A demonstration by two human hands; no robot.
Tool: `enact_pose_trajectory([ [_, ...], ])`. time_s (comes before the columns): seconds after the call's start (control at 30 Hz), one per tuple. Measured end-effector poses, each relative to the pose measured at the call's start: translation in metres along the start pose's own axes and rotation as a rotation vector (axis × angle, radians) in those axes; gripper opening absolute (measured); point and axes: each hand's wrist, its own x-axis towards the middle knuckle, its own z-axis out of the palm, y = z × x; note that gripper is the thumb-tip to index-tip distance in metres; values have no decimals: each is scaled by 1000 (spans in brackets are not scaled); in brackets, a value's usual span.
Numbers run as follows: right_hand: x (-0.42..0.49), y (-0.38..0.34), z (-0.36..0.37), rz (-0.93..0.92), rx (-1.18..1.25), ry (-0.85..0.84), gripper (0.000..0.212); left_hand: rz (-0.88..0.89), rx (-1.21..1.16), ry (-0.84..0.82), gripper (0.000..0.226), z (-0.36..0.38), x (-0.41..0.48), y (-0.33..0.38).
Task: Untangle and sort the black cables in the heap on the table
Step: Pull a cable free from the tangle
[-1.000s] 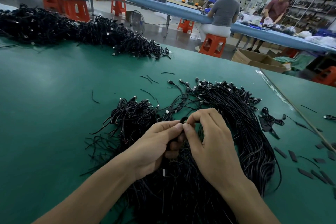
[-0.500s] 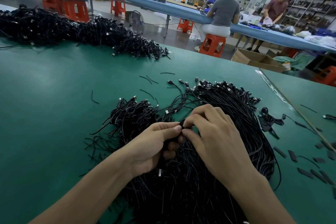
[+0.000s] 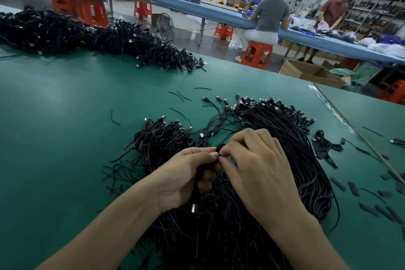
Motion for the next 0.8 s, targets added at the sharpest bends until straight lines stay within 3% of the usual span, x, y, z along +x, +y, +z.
enact_pose_trajectory([
  [0.53,1,-10,-1,73,29,-74,8,3,5,-28,16,0,1,1],
  [0.8,-1,-15,-1,199,99,-48,9,-26,-70,-36,15,-1,2,3],
])
